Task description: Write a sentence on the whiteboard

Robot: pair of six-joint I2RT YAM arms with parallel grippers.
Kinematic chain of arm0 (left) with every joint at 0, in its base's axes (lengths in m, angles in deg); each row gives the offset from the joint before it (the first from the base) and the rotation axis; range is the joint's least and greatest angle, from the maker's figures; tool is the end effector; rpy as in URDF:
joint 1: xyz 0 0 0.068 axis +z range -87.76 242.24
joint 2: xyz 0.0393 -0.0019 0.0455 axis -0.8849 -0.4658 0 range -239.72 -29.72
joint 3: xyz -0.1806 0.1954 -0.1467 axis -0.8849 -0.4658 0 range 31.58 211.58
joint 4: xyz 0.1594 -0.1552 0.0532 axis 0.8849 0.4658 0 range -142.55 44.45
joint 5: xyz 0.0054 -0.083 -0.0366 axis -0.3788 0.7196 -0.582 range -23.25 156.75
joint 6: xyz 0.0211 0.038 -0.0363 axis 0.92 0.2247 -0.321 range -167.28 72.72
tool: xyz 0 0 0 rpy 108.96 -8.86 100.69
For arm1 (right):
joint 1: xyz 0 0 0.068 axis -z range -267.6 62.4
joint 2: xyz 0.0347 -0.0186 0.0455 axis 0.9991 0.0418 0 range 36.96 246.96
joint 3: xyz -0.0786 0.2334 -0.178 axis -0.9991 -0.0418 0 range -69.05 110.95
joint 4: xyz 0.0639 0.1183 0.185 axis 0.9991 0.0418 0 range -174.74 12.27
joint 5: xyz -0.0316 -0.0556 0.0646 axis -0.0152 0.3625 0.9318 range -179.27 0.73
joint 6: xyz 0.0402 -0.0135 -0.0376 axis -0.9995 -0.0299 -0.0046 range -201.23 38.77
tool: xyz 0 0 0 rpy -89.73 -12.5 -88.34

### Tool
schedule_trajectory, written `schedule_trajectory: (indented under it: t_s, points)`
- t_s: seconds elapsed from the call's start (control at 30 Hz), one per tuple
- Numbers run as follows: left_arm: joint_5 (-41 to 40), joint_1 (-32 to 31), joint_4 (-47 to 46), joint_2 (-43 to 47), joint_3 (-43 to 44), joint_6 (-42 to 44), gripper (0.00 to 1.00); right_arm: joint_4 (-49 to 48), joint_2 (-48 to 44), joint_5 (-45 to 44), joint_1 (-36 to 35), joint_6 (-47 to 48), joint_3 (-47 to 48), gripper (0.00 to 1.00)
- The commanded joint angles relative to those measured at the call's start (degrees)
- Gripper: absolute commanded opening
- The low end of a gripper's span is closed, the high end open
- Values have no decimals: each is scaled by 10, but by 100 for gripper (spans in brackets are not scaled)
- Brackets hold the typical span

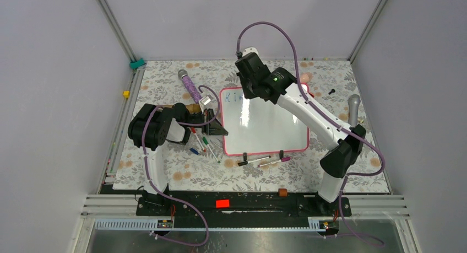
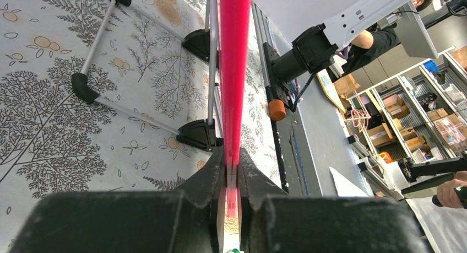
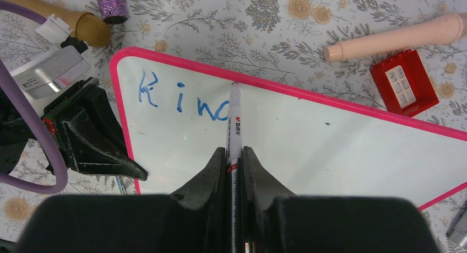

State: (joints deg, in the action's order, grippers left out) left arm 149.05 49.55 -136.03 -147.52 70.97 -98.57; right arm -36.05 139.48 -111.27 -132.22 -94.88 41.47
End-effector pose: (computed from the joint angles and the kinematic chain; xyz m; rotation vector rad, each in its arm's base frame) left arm 0.3210 -0.1125 0.1889 0.7956 1.7561 -1.8407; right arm 0.2719 0.2475 0.4189 -0.4005 2.1861 0.1188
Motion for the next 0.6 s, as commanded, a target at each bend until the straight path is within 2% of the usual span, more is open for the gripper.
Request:
schedule_trajectory:
  t_s: [0.0,0.57]
  points:
    - [56,-8,-10,15,0,-9,0,8,10,-16,9,6,23,0]
    - [53,-8,-10,14,0,-8,0,7,-31,12,9,-26,-57,0]
